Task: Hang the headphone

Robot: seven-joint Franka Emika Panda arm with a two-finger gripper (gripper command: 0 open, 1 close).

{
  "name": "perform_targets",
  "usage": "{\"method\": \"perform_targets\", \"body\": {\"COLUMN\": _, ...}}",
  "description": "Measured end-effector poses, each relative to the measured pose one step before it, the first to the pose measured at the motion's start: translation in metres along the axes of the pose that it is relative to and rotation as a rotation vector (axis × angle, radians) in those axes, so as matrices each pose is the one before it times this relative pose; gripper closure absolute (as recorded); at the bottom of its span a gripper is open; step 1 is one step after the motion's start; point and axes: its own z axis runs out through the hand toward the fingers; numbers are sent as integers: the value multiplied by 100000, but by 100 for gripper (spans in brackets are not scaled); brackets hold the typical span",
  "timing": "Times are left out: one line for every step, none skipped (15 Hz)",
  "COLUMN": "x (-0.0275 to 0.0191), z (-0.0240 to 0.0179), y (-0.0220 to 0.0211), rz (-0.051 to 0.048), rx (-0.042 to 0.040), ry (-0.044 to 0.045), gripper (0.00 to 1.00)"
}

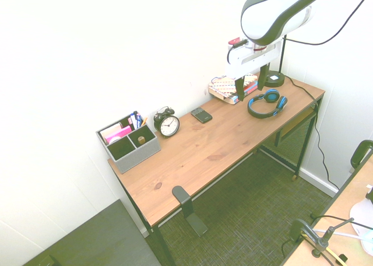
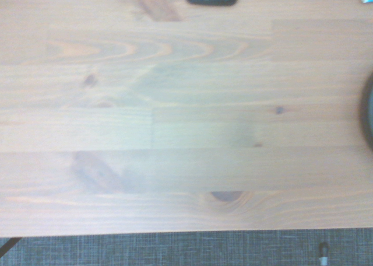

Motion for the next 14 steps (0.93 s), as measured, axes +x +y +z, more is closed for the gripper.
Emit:
{"method": "perform_targets", "body": {"x": 1718, "z": 780, "y": 940, "rz": 837, "rx": -1548, "ry": -291, "gripper": 0}}
{"method": "perform_targets", "body": {"x": 1613, "z": 1094, "y": 946, "rz": 365, "rx": -1034, "ry": 58, "gripper": 0}}
{"method": "perform_targets", "body": {"x": 1176, "z": 1158, "y": 463, "rz": -653, "rx": -379, "ry": 1837, "gripper": 0}}
{"method": "perform_targets", "body": {"x": 778, "z": 1322, "y": 91, "rz": -868, "rx": -143, "ry": 2078, "gripper": 0}}
{"method": "perform_targets", "body": {"x": 492, "z": 1361, "y": -138, "rz": -1393, "rx": -418, "ry": 1686, "gripper": 0}}
{"method": "perform_targets", "body": {"x": 341, "z": 1393, "y": -290, "rz": -1553, "rx": -363, "ry": 1258, "gripper": 0}}
{"method": "perform_targets", "body": {"x": 239, "z": 1520, "y": -234, "rz": -800, "rx": 190, "ry": 249, "gripper": 0}}
{"method": "perform_targets", "body": {"x": 373, "z": 1549, "y": -187, "rz": -715, "rx": 299, "ry": 54, "gripper": 0}}
{"method": "perform_targets", "body": {"x": 450, "z": 1296, "y": -86, "rz": -255, "rx": -140, "ry": -17, "gripper": 0}}
{"method": "perform_targets", "body": {"x": 501, "z": 1258, "y": 49, "rz": -24, "rx": -316, "ry": -24, "gripper": 0}}
{"method": "perform_targets", "body": {"x": 498, "z": 1312, "y": 117, "rz": -182, "rx": -415, "ry": 44, "gripper": 0}}
{"method": "perform_targets", "body": {"x": 382, "z": 1242, "y": 119, "rz": 165, "rx": -575, "ry": -316, "gripper": 0}}
{"method": "perform_targets", "body": {"x": 432, "z": 1156, "y": 72, "rz": -5, "rx": -549, "ry": -563, "gripper": 0}}
{"method": "perform_targets", "body": {"x": 484, "z": 995, "y": -57, "rz": -163, "rx": -50, "ry": -168, "gripper": 0}}
